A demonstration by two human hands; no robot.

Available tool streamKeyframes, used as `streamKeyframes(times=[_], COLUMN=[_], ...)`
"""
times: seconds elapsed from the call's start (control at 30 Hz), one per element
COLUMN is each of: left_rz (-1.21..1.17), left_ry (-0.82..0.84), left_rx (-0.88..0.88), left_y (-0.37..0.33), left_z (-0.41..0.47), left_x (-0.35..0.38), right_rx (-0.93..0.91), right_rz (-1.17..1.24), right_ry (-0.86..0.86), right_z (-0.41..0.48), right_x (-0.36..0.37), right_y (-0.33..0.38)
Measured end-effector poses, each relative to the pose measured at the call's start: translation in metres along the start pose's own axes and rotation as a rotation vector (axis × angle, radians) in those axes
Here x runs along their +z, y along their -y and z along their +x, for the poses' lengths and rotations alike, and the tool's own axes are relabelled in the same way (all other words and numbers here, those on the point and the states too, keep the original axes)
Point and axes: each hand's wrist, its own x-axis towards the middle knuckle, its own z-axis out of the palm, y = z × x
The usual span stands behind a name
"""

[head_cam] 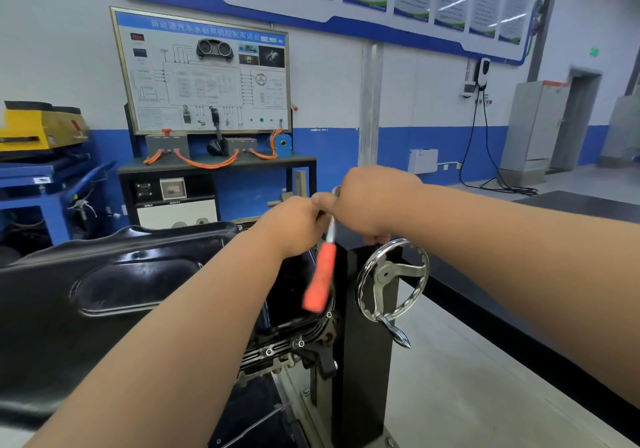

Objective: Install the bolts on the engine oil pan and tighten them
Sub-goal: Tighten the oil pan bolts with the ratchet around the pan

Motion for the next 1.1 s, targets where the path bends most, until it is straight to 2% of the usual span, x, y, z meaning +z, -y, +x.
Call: streamKeyframes(times=[0.07, 0.23, 0.3, 0.37, 0.5, 0.53, 0.7, 0.77, 0.83, 0.87, 0.97, 1.0, 1.03, 1.1], left_rz=[-0.003, 0.013, -0.01, -0.051, -0.049, -0.014, -0.065, -0.068, -0.087, -0.102, -0.128, -0.108, -0.073, -0.031], left_ry=[-0.006, 0.007, -0.004, -0.024, 0.026, 0.048, -0.029, -0.018, -0.024, -0.029, 0.032, 0.083, 0.111, 0.061], left_rx=[0.006, -0.002, -0.02, -0.038, -0.077, -0.084, -0.036, -0.026, -0.041, -0.041, -0.035, -0.039, -0.05, -0.05], left_y=[-0.001, -0.004, -0.002, -0.002, -0.005, -0.006, -0.006, -0.005, -0.003, -0.002, -0.002, -0.002, -0.003, -0.004], left_z=[0.0, 0.004, 0.004, 0.002, 0.0, 0.0, 0.001, 0.003, 0.003, 0.003, 0.0, 0.0, 0.001, 0.001], left_x=[0.001, 0.007, 0.007, 0.005, 0.0, 0.0, 0.006, 0.007, 0.007, 0.006, 0.002, 0.002, 0.002, 0.004], right_rx=[-0.035, -0.259, -0.345, -0.246, -0.024, -0.025, -0.281, -0.393, -0.337, -0.254, -0.038, -0.027, -0.054, -0.159], right_rz=[-0.046, -0.472, -0.453, -0.315, 0.01, -0.005, -0.533, -0.6, -0.517, -0.426, -0.04, 0.014, -0.021, -0.264], right_ry=[-0.015, -0.21, -0.286, -0.309, -0.002, -0.011, -0.217, -0.284, -0.322, -0.29, 0.092, 0.138, 0.11, -0.071], right_z=[0.0, -0.007, -0.006, -0.003, 0.0, -0.001, -0.005, -0.004, -0.004, -0.003, -0.002, -0.002, -0.003, -0.004], right_x=[-0.001, -0.013, -0.009, -0.004, -0.002, -0.002, -0.013, -0.012, -0.007, -0.006, -0.005, -0.004, -0.003, -0.003], right_y=[-0.001, -0.003, -0.002, 0.002, 0.006, 0.007, 0.001, 0.001, 0.005, 0.005, 0.006, 0.007, 0.006, 0.004])
